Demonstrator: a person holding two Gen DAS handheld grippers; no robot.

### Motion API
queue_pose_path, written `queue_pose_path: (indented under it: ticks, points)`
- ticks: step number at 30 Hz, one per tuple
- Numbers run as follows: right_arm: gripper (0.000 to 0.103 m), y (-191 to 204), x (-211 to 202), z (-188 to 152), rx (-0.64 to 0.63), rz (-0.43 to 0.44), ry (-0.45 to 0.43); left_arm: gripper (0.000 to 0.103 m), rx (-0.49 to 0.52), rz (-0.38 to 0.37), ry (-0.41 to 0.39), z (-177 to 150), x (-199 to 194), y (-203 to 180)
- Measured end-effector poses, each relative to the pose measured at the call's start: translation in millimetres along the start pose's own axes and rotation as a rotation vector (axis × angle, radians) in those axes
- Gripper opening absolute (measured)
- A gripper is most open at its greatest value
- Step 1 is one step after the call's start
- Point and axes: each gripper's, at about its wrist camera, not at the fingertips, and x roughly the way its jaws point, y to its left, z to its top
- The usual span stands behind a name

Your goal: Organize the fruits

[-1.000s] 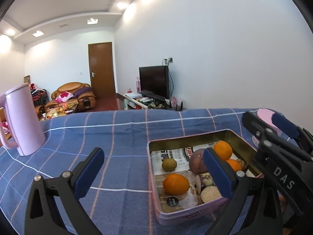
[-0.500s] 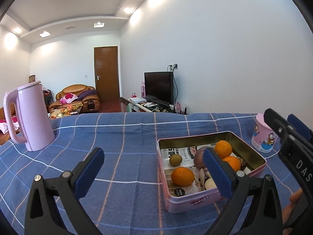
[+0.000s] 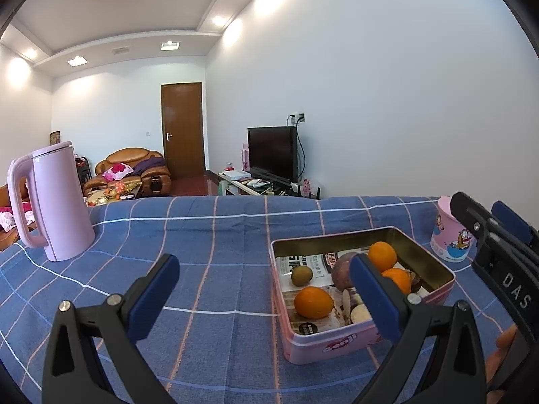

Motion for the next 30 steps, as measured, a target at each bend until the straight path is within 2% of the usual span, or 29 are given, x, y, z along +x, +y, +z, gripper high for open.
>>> queue_pose_path:
  ticks: [17, 30]
  points:
    - [0.073, -2, 3, 0, 0.005, -0.004, 0.021, 0.103, -0.006, 0.001, 0.039, 0, 7, 3]
    - [0.073, -3, 5, 0, 0.007, -0.008, 0.037, 0.103, -0.028, 0.044, 0.054, 0, 11, 8]
